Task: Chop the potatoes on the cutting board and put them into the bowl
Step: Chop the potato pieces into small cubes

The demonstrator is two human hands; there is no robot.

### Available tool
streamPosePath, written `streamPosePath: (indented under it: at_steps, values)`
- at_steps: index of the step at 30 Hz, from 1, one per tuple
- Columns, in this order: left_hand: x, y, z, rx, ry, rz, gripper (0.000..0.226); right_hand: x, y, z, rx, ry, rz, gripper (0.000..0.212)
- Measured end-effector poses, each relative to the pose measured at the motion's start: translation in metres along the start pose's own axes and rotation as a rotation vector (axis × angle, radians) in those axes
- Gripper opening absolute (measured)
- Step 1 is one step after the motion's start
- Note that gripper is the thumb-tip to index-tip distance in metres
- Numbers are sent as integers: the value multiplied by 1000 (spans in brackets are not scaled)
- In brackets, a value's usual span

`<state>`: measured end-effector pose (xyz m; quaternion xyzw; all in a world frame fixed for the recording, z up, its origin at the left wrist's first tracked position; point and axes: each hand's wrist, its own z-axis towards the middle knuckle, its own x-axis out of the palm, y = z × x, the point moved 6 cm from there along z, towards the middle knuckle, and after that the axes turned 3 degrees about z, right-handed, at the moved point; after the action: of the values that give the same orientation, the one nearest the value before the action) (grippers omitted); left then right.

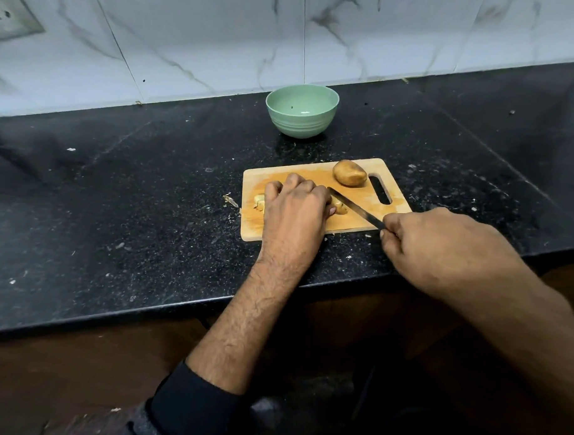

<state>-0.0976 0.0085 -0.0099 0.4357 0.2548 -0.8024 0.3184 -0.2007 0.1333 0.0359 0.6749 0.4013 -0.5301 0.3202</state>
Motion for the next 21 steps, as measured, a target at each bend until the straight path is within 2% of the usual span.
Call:
streamPosePath:
  at_steps: [5,9,12,21]
  values:
    - [1,-7,0,8,43,71,22,3,-1,5,-3,76,51,27]
    - [-1,-15,1,9,94,157,10,3,0,5,-17,37,-5,29]
    - [-2,-22,6,67,162,214,12,3,0,6,-29,21,-18,31]
    - [-1,-11,15,76,178,104,19,4,2,4,-64,-34,-23,31]
